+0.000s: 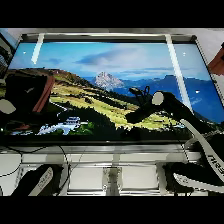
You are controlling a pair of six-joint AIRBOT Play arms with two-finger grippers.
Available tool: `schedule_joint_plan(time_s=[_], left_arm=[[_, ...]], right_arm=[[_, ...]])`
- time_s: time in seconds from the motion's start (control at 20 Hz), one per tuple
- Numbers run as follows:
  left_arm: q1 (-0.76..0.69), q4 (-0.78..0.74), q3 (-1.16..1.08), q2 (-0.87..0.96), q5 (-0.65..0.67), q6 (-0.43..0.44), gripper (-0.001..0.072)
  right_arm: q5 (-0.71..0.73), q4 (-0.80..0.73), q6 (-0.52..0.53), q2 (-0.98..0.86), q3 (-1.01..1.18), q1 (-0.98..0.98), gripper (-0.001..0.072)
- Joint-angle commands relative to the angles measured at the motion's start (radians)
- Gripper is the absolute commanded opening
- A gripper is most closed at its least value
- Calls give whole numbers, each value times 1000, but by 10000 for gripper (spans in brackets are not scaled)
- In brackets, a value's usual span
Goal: Fold the clothes and pants, and hang the long-sleeved shirts on hangers.
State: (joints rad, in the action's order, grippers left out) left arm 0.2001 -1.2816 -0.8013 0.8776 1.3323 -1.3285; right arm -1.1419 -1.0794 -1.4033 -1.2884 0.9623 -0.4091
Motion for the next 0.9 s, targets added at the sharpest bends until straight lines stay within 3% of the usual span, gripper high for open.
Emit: schedule_joint_plan(time_s=[0.0,0.55,0.7,0.85], left_arm=[[-1,0,0,0,0,0,696],[-1,0,0,0,-2,-2,695],[-1,5,1,8,-97,-6,689],[-1,-129,1,40,-102,18,688]], right_arm=[[2,5,2,0,0,-4,14],[9,56,2,0,0,-4,28],[8,56,2,0,0,-4,28],[8,56,2,0,0,-4,27]])
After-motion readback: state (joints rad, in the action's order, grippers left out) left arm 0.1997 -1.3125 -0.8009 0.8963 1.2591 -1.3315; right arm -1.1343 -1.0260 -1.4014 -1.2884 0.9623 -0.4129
